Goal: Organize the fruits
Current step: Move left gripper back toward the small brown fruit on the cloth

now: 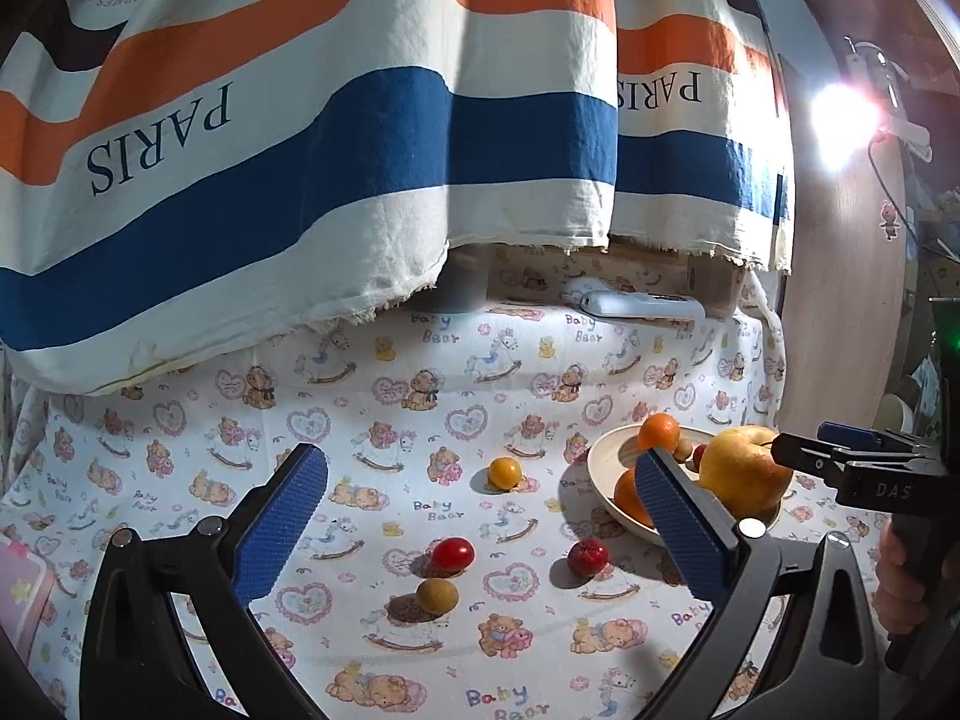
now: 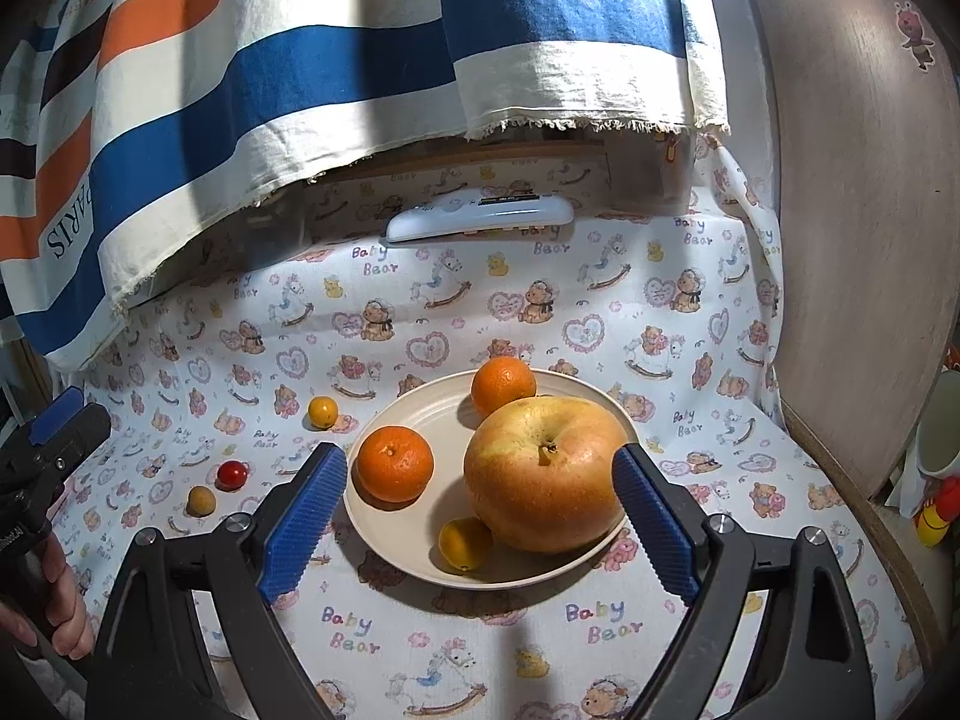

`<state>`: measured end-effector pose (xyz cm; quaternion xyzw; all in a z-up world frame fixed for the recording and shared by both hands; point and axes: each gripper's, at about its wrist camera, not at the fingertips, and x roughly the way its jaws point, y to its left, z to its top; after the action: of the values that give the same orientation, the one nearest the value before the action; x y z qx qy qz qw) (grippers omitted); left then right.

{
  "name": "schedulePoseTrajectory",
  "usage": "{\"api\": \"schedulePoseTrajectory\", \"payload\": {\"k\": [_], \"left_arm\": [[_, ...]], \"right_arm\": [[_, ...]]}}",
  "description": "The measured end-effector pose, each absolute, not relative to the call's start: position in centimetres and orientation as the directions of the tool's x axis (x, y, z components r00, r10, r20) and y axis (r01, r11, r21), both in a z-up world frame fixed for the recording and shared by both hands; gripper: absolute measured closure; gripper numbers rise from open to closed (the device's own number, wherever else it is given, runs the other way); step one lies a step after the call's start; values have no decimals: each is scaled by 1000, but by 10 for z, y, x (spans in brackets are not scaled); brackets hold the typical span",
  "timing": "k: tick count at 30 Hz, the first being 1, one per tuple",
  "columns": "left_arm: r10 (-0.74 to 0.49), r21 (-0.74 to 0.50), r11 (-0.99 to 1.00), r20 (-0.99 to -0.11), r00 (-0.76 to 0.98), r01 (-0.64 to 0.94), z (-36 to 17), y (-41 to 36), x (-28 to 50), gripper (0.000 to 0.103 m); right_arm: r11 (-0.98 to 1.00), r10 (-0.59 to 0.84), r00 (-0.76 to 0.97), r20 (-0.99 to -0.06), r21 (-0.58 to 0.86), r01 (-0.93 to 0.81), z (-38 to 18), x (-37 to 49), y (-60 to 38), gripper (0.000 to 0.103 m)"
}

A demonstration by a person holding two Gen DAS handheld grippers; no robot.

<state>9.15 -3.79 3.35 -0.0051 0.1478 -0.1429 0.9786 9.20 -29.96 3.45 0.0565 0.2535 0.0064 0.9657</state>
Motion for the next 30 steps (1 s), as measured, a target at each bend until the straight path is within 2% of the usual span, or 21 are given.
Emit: {"api": "schedulePoseTrajectory", "payload": {"k": [8, 12, 23, 26, 28, 30], "left_arm": [[-259, -24, 964, -307, 916, 264, 30, -42, 93, 1], [-259, -47, 964, -384, 887, 261, 28, -42, 102, 1], [-198, -65, 980, -466, 862, 189, 15, -33, 120, 3], [-202, -67, 978, -521, 829, 196, 8, -35, 128, 29], [-232, -97, 972, -567, 791, 216, 2, -35, 134, 52], [-239, -111, 970, -601, 762, 217, -4, -35, 139, 59]], "right_arm": [[994, 26, 877, -481, 103, 27, 34, 91, -298, 12], [994, 28, 875, -483, 104, 25, 34, 92, -299, 12], [995, 30, 870, -492, 100, 23, 31, 93, -297, 12], [995, 28, 869, -494, 99, 25, 30, 94, -296, 12], [995, 26, 869, -495, 98, 26, 30, 94, -296, 12], [995, 27, 868, -496, 95, 23, 29, 94, -295, 12]]}}
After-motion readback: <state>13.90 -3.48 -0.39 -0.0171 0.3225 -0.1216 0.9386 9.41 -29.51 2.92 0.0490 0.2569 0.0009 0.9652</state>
